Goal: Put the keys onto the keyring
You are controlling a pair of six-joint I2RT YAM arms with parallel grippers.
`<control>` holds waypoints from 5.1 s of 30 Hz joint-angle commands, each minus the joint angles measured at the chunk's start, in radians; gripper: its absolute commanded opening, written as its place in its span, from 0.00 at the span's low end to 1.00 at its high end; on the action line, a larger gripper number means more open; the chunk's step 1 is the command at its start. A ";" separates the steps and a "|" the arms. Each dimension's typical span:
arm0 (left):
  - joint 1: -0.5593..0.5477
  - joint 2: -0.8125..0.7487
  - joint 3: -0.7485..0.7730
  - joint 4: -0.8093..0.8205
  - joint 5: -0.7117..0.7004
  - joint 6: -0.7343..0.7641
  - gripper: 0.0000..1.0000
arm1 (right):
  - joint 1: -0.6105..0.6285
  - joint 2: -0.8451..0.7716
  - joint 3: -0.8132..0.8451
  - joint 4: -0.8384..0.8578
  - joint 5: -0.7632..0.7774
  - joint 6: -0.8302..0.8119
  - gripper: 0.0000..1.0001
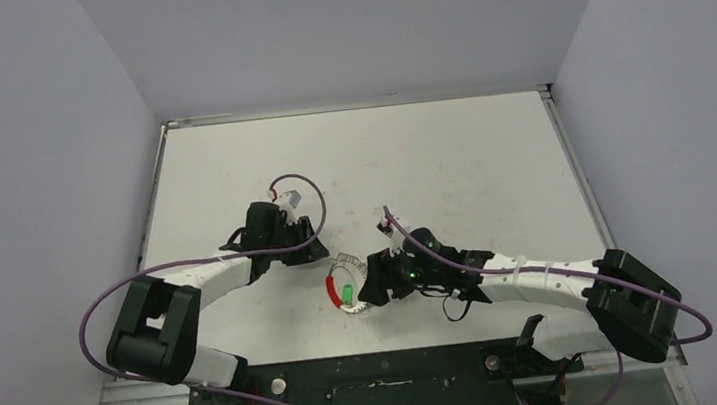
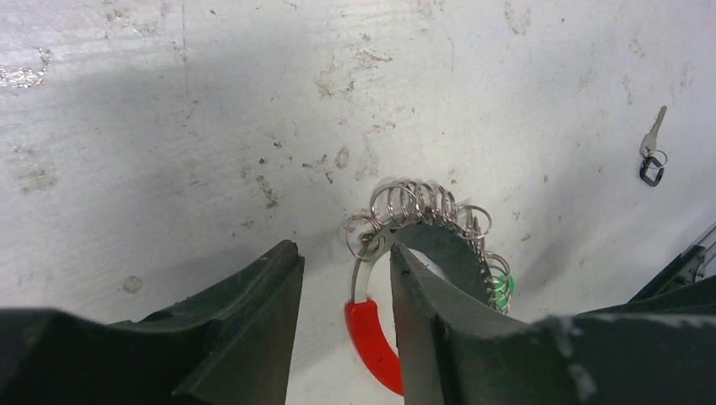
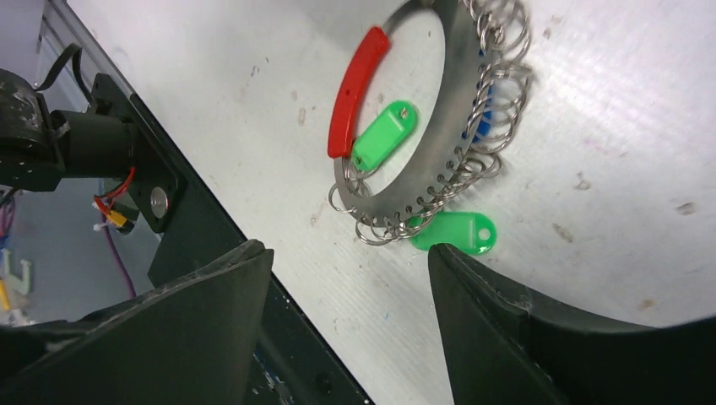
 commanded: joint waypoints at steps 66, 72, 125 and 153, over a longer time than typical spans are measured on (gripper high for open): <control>0.032 -0.412 -0.233 0.017 0.081 -0.184 0.59 | 0.033 0.149 -0.066 0.366 -0.118 0.152 0.46; 0.032 -0.438 -0.230 0.013 0.091 -0.175 0.57 | 0.035 -0.016 0.092 -0.092 0.043 -0.202 0.50; 0.034 -0.713 -0.337 0.130 -0.020 -0.194 0.45 | 0.214 0.193 -0.078 0.319 0.074 -1.424 0.20; 0.034 -0.728 -0.342 0.115 -0.013 -0.190 0.44 | 0.214 0.259 -0.033 0.384 0.089 -1.445 0.18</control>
